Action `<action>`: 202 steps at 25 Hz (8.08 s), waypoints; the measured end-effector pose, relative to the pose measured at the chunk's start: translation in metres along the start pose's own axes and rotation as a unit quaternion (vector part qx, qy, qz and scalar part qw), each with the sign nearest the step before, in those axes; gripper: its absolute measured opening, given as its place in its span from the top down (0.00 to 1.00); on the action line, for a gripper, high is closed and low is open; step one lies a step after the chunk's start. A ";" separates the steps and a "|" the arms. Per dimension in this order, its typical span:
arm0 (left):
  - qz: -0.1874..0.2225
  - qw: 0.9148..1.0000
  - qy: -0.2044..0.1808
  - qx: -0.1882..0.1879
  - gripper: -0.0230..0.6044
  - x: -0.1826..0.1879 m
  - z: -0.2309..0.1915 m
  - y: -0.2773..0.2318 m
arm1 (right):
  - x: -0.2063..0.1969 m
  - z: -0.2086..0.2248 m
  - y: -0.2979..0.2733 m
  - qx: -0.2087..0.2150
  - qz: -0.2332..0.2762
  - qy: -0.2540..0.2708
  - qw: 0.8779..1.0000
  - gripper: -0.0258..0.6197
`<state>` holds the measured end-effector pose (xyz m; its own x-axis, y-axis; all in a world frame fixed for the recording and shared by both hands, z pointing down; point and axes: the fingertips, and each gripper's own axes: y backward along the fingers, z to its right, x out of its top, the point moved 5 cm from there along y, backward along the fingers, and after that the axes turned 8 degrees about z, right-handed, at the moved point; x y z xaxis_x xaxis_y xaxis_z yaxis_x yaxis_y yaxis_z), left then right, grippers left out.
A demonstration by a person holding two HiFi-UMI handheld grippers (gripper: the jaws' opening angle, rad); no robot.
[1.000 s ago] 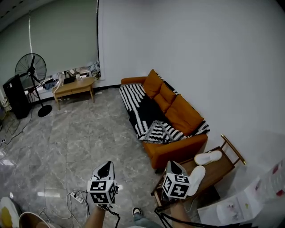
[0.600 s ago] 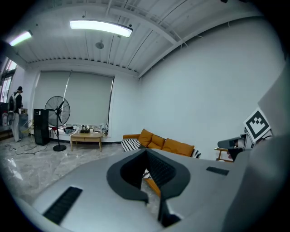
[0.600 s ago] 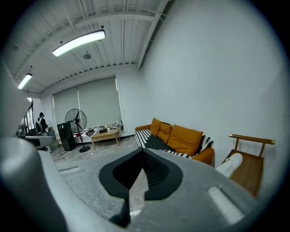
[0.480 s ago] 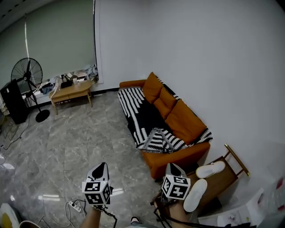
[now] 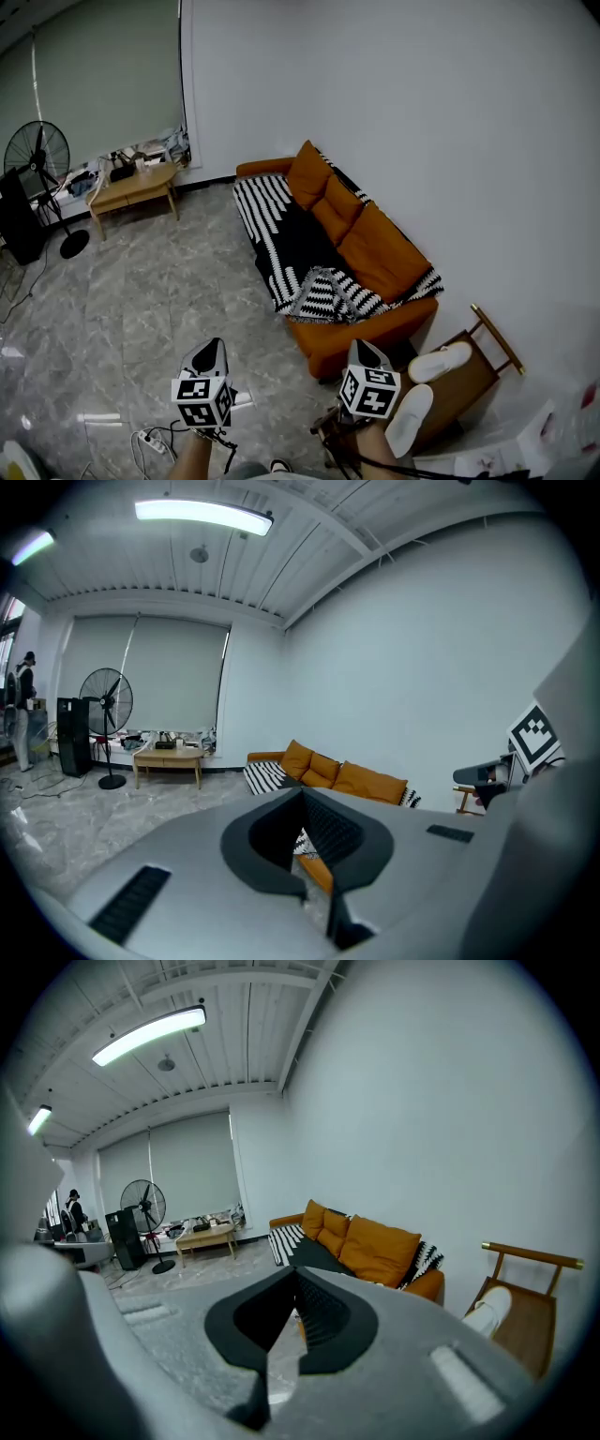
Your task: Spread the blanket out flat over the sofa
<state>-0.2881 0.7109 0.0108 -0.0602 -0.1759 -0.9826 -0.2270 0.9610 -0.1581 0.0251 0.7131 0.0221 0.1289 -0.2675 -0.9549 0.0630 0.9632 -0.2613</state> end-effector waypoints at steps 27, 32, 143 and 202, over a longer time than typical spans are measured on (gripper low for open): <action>-0.020 0.995 -0.014 -0.093 0.96 0.035 -0.056 -0.246 | 0.027 0.005 -0.187 -0.085 -0.011 -0.044 0.995 0.95; -0.027 0.992 -0.019 -0.119 0.96 0.048 -0.066 -0.308 | 0.038 0.003 -0.229 -0.107 -0.015 -0.052 0.993 0.95; -0.271 0.949 -0.003 -0.162 0.96 -0.247 0.011 -0.655 | -0.147 0.201 -0.580 -0.054 -0.252 -0.012 0.966 0.83; -0.326 0.940 0.041 -0.094 0.96 -0.334 -0.009 -0.700 | -0.276 0.248 -0.811 0.178 -0.391 0.135 0.893 0.73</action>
<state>-0.1179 0.0945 0.4503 0.0789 -0.7380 -0.6701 -0.4081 0.5894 -0.6972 0.1841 -0.0008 0.5322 -0.3313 -0.7922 -0.5125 0.3457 0.4035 -0.8471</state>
